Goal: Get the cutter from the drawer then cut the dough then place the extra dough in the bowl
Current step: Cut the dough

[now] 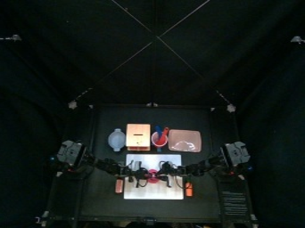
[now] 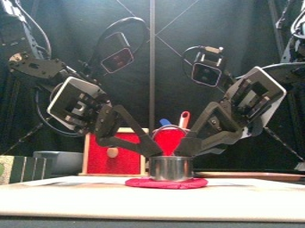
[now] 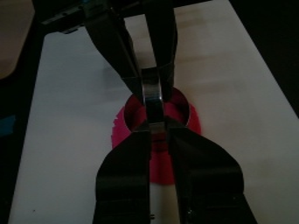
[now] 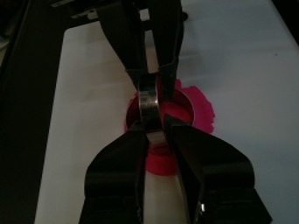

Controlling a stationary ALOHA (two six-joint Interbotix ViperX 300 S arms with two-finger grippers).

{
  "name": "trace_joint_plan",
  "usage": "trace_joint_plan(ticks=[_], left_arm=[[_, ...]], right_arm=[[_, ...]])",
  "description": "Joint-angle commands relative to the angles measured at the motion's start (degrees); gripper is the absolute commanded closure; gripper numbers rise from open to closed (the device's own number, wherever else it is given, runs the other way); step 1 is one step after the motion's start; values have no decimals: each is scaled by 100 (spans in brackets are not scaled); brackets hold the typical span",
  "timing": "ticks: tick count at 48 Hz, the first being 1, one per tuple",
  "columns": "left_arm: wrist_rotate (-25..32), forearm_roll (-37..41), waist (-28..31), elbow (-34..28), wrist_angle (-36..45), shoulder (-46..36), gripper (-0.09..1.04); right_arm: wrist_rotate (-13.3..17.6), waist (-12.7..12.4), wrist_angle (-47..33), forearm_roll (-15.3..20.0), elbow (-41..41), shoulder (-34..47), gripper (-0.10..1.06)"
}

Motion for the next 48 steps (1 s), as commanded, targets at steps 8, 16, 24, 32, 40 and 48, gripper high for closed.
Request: trace_joint_plan(ticks=[8, 16, 24, 32, 40, 48], left_arm=[[26, -9, -18, 211, 448, 290, 61], [26, -9, -18, 185, 571, 352, 61], [35, -9, -9, 185, 703, 369, 61], [44, -9, -9, 202, 800, 369, 61], [44, -9, -9, 202, 861, 378, 61], [44, -9, -9, 211, 861, 378, 61]], right_arm=[[35, -202, 132, 44, 62, 229, 37], [35, -202, 132, 35, 18, 308, 37], [35, -202, 132, 35, -9, 378, 37], [35, -202, 132, 44, -9, 387, 37], [35, -202, 141, 44, 0, 387, 37], [35, -202, 141, 53, 9, 387, 37]])
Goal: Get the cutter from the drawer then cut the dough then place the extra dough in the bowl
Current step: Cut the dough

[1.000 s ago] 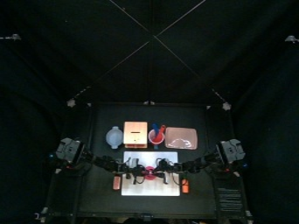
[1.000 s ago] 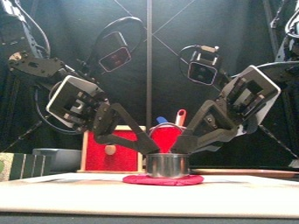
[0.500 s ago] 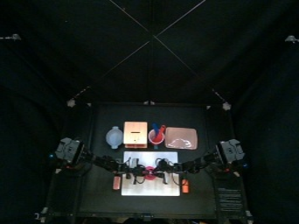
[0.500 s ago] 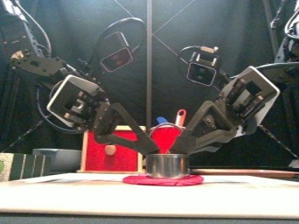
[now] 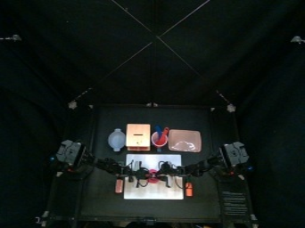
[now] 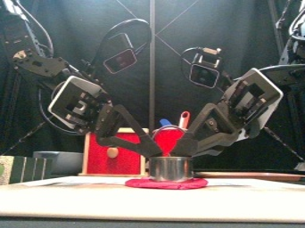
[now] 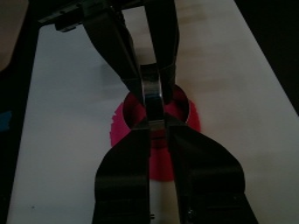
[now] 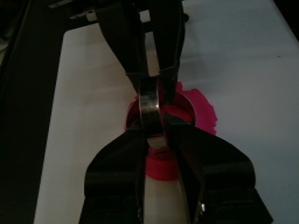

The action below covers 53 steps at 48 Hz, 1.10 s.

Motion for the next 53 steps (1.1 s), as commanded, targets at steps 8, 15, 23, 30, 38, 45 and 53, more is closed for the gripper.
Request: trace_joint_plan(ticks=[8, 15, 23, 30, 38, 45, 53], left_arm=[[44, 9, -35, 220, 501, 387, 61], [44, 9, -35, 220, 580, 387, 61], [44, 9, -35, 220, 615, 387, 61], [53, 9, -35, 220, 615, 387, 61], [44, 9, -35, 237, 615, 387, 61], [44, 9, -35, 237, 677, 387, 61], [44, 9, -35, 237, 677, 387, 61]], right_arm=[[26, -202, 141, 53, 70, 246, 37], [35, -202, 149, 62, 97, 264, 37], [35, -158, 149, 53, 114, 325, 37], [35, -158, 176, 62, 132, 369, 37], [44, -158, 185, 62, 132, 404, 37], [35, -158, 185, 62, 141, 413, 37], [44, -158, 185, 62, 141, 439, 37]])
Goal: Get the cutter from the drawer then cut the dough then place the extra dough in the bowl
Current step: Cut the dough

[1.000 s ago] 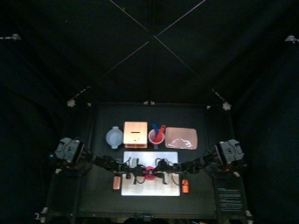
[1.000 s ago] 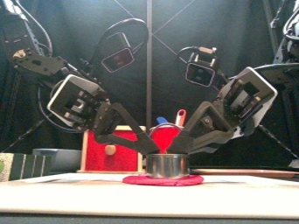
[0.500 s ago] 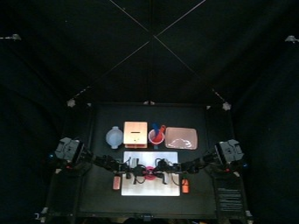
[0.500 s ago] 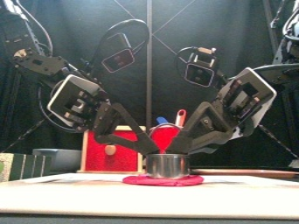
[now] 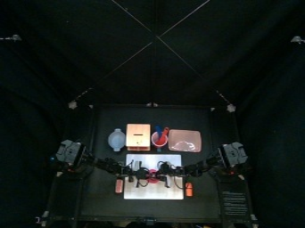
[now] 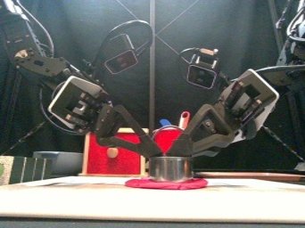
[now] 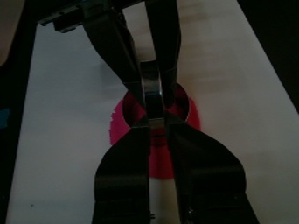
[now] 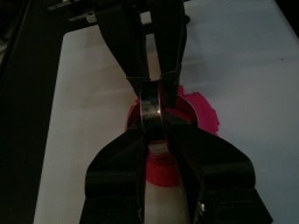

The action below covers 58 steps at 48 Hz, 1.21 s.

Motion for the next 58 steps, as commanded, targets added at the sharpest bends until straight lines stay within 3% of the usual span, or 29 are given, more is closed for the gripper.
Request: trace_joint_plan(ticks=[1, 23, 47, 52, 58], left_arm=[[44, 9, -44, 246, 492, 387, 61], [44, 9, -44, 255, 492, 378, 61], [53, 18, -18, 185, 431, -70, 58], [62, 26, -18, 176, 387, -114, 55], [70, 53, -9, 176, 378, -167, 42]], right_arm=[[53, -149, 193, 62, 132, 325, 37], [53, -149, 343, 53, 114, 308, 37], [62, -132, 756, 62, -264, -264, 34], [35, -123, 896, -9, -369, -308, 31], [70, -105, 949, -149, -466, -316, 23]])
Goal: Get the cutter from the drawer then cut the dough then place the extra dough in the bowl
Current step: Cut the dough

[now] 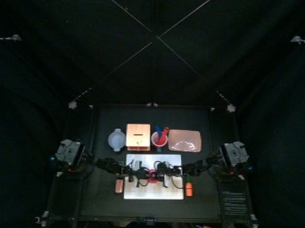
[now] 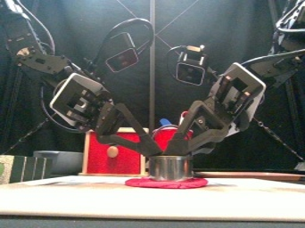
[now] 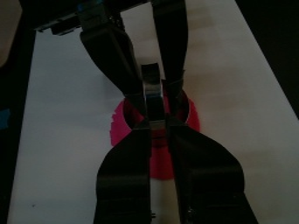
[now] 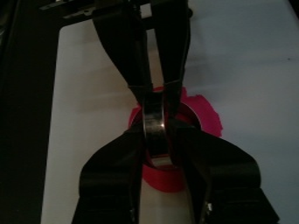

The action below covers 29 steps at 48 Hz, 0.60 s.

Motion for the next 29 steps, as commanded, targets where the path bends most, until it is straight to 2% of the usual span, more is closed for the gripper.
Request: trace_joint_plan(ticks=[1, 8, 13, 29], left_arm=[[70, 44, -26, 176, 325, 18, 39], [62, 35, -26, 158, 316, 9, 26], [70, 44, -18, 123, 316, 0, 19], [70, 264, -18, 70, 316, -237, 16]], right_arm=[[35, -35, 97, -105, -97, -132, 21], [35, 9, 132, -141, -229, -149, 4], [18, 26, 176, -141, -281, -185, -4], [9, 70, 193, -167, -352, -325, -5]])
